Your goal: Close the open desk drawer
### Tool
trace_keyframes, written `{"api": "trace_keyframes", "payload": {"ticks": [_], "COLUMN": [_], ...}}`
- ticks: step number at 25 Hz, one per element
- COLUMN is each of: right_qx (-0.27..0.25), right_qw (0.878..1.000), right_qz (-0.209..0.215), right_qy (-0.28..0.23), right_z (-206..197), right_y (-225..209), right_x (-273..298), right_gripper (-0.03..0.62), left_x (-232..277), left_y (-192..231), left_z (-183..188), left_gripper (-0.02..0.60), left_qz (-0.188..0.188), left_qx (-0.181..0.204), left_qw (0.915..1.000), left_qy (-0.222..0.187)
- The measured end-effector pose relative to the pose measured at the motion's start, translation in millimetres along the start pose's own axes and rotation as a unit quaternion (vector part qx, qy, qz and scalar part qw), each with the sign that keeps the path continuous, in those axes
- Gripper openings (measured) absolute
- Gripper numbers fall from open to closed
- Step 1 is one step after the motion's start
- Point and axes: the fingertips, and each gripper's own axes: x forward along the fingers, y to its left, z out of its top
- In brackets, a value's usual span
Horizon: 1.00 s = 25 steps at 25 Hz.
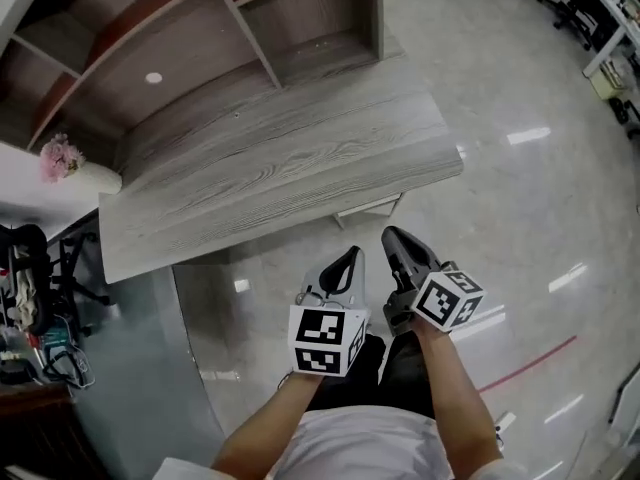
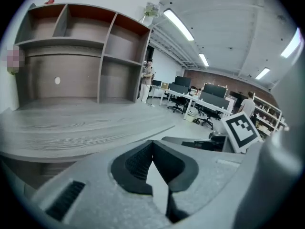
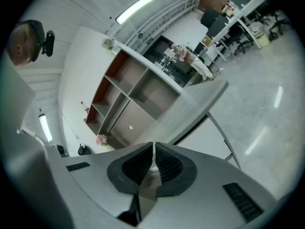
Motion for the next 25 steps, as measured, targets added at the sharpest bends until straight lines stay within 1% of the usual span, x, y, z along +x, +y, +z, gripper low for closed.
{"api": "trace_keyframes", "payload": {"ticks": [3,6,10,13,17,20,25], "right_qx": [-0.062,-0.117,-0.188,-0.234,-0.274,-0.297,-0.318], "right_qw": [0.998,0.993,0.981,0.970,0.958,0.951,0.945], "right_qz": [-0.003,0.002,0.015,0.010,0.012,0.015,0.027], "right_qy": [0.017,0.031,0.049,0.067,0.085,0.081,0.075], "right_z": [19,35,54,63,75,90,108], "right_y": [32,60,97,112,114,114,112], "right_x": [-17,-33,-50,-64,-83,-90,-98], "right_gripper": [0.011,0.003,0.002,0.002,0.000,0.000,0.000], "left_x": [-12,-23,-38,-46,-52,-50,-42], "left_y": [-11,-24,-36,-46,-66,-80,-94], "left_z": [18,30,52,69,86,96,105], "left_gripper": [0.003,0.003,0.003,0.003,0.003,0.003,0.003], "left_qz": [-0.001,-0.001,0.006,0.011,0.025,0.032,0.036], "left_qx": [-0.005,-0.009,-0.012,-0.011,-0.012,-0.013,-0.012], "left_qw": [0.9999,0.9996,0.9992,0.9986,0.9972,0.9960,0.9955], "left_qy": [-0.015,-0.026,-0.037,-0.051,-0.070,-0.082,-0.087]}}
